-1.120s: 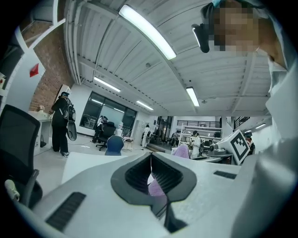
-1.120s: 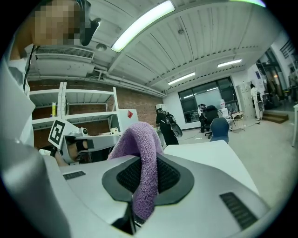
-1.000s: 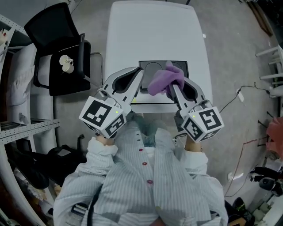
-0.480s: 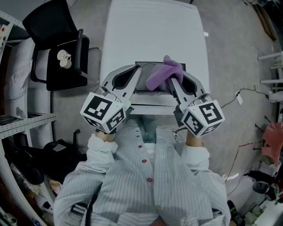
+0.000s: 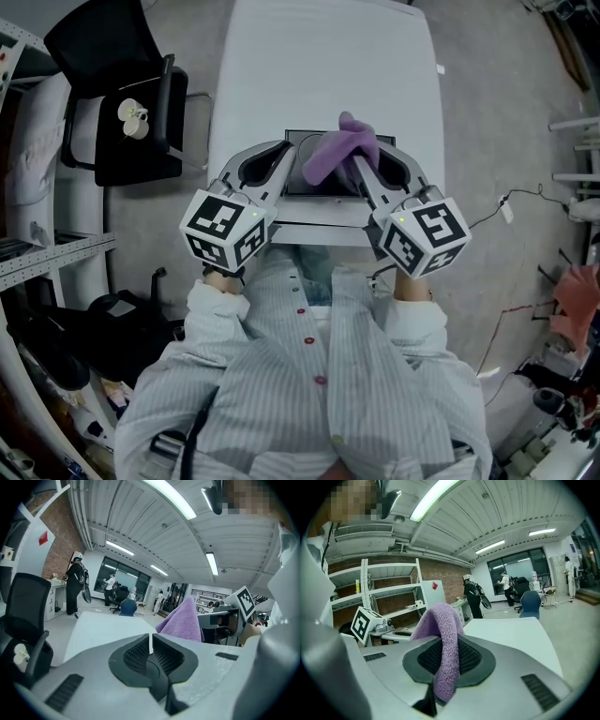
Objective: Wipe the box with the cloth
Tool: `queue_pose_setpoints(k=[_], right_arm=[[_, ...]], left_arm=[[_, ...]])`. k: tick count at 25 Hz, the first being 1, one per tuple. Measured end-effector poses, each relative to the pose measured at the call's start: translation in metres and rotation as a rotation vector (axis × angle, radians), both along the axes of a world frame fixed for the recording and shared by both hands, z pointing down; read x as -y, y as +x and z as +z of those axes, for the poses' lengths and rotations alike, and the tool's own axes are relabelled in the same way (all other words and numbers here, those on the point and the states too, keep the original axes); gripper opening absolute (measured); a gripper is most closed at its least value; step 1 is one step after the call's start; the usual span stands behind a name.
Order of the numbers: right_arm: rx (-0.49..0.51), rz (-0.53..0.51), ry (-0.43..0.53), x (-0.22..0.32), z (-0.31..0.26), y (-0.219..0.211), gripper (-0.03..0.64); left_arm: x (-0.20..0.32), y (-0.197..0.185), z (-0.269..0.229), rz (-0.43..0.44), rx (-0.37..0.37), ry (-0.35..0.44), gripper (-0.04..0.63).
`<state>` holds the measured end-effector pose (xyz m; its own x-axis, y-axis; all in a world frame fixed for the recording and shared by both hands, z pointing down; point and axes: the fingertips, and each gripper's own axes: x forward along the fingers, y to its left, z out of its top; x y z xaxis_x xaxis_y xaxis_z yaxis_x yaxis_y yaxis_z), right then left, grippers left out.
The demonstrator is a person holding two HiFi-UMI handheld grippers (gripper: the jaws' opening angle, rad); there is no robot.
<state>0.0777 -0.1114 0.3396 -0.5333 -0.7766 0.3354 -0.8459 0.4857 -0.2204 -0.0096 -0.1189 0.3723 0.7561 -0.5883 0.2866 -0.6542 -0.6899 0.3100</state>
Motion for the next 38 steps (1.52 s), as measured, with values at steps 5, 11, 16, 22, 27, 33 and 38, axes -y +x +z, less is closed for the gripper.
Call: queue_pose_setpoints(k=[5,11,16,22,27,33,38], right_arm=[[-0.041,-0.048,-0.036,0.012,0.021,-0.013,0.044],[-0.106,-0.098,-0.081,0.029,0.057,-0.032,0.044],[-0.153,-0.148,-0.125,0.038,0.089,-0.048,0.044],[-0.173,-0.217,-0.211,0.046,0.12,-0.066,0.044],[-0.24,-0.28,-0.257,0.05,0.141,-0.076,0.044],[-0.267,-0.294,-0.278,0.055,0.159,-0.076,0.044],[-0.202,-0.256,-0.297,0.057,0.164,-0.071,0.044]], left_arm=[[0.002,-0.004,0.035,-0.016,0.046,-0.072,0.012],[-0.005,-0.003,0.085,-0.006,0.114,-0.171,0.062],[-0.007,-0.001,0.11,-0.022,0.142,-0.222,0.074],[-0.006,-0.006,0.129,-0.041,0.18,-0.256,0.074],[-0.008,-0.004,0.142,-0.037,0.22,-0.272,0.074],[-0.008,-0.001,0.145,-0.053,0.205,-0.28,0.074],[-0.007,-0.004,0.147,-0.085,0.168,-0.298,0.074]])
